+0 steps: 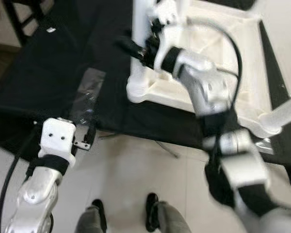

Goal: Building children table

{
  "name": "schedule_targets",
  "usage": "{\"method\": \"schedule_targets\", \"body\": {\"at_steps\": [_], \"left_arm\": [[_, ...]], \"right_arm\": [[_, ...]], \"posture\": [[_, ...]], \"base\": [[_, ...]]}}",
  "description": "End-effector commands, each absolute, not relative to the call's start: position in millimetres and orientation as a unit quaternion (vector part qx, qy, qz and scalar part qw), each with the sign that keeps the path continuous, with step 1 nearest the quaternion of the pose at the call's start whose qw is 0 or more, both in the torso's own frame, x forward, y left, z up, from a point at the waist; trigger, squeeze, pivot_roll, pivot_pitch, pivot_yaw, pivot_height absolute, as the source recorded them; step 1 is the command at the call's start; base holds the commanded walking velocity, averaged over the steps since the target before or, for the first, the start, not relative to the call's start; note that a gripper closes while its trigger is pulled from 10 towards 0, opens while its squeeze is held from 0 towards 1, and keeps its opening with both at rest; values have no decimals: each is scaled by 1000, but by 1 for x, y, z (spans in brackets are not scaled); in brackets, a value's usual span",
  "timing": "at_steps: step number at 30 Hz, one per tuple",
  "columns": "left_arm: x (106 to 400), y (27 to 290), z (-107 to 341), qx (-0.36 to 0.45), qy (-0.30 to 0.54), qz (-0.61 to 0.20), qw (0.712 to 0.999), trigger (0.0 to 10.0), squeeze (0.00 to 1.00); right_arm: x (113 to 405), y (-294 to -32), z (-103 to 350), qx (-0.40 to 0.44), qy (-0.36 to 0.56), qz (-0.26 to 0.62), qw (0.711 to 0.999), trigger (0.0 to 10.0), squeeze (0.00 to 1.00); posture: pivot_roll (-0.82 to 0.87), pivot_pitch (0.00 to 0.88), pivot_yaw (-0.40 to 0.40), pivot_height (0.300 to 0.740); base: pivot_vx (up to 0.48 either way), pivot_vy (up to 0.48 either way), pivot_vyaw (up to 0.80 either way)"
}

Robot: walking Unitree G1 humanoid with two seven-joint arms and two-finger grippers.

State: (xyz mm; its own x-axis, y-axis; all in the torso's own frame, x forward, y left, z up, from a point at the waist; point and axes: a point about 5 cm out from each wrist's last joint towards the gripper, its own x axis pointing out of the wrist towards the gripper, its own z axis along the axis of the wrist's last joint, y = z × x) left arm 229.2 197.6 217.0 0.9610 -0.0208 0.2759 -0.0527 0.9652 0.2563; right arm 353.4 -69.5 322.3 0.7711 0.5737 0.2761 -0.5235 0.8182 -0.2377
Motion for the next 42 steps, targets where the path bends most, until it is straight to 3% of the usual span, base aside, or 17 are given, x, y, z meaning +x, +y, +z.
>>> {"method": "schedule_targets", "body": {"at_steps": [1, 5, 12, 23, 29, 34, 42], "left_arm": [[229, 204, 222, 135, -146, 15, 980, 10000, 0], [238, 215, 240, 145, -174, 23, 974, 10000, 0], [250, 213, 271, 149, -223, 2, 963, 10000, 0], [276, 194, 327, 83, -296, -121, 944, 10000, 0], [281, 176, 378, 53, -346, -234, 907, 10000, 0], [285, 169, 389, 38, -343, -295, 891, 10000, 0], [287, 147, 383, 54, -294, -428, 853, 10000, 0]], "right_arm": [[360, -84, 260, -62, -18, 240, 969, 10000, 0], [353, -72, 253, -18, -14, 211, 977, 10000, 0], [348, -62, 254, 33, -3, 178, 984, 10000, 0], [335, -62, 251, 58, 7, 143, 988, 10000, 0], [330, -43, 260, 20, -23, 221, 975, 10000, 0], [331, -31, 275, -17, -70, 306, 949, 10000, 0], [337, -38, 303, -52, -134, 377, 915, 10000, 0]], "posture": [[-16, 362, -104, 740], [-12, 343, -87, 740], [-1, 312, -65, 740], [-4, 275, -41, 740], [-10, 236, -26, 740], [-6, 200, -18, 740], [8, 140, -14, 740]], "base": [[0, 0, 0], [0, 0, 0], [0, 0, 0], [0, 0, 0], [0, 0, 0], [0, 0, 0], [0, 0, 0]]}}
